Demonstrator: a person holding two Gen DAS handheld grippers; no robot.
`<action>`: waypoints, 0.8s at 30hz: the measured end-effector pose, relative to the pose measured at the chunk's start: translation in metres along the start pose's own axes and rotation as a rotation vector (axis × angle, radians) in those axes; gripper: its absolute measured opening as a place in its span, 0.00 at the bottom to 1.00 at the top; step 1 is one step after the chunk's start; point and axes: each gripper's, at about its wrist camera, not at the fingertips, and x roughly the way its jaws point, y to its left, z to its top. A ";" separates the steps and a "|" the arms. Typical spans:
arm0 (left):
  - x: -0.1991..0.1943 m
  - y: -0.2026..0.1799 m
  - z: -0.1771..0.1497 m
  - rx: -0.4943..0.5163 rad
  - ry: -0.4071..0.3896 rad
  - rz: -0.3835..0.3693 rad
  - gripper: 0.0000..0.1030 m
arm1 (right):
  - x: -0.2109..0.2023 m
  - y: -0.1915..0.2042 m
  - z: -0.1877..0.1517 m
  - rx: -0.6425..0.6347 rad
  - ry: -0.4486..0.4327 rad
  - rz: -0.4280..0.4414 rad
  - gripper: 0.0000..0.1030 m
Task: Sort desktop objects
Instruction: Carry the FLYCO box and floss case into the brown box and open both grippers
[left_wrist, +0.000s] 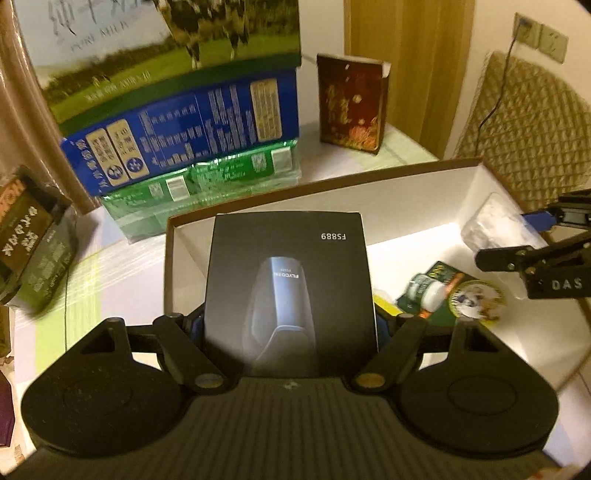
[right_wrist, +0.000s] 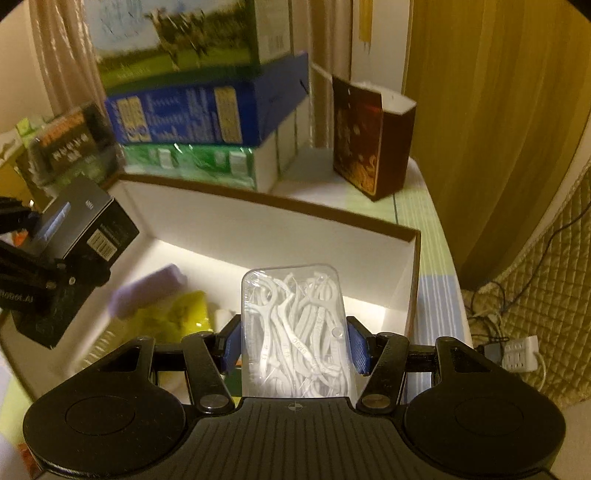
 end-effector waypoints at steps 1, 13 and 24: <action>0.007 0.001 0.002 0.001 0.012 0.005 0.74 | 0.005 -0.001 0.000 -0.003 0.009 -0.006 0.53; 0.062 0.000 0.014 0.043 0.088 0.064 0.75 | 0.038 0.001 0.012 -0.106 0.038 -0.074 0.53; 0.064 0.001 0.018 0.030 0.072 0.053 0.75 | 0.044 0.004 0.016 -0.122 0.034 -0.076 0.53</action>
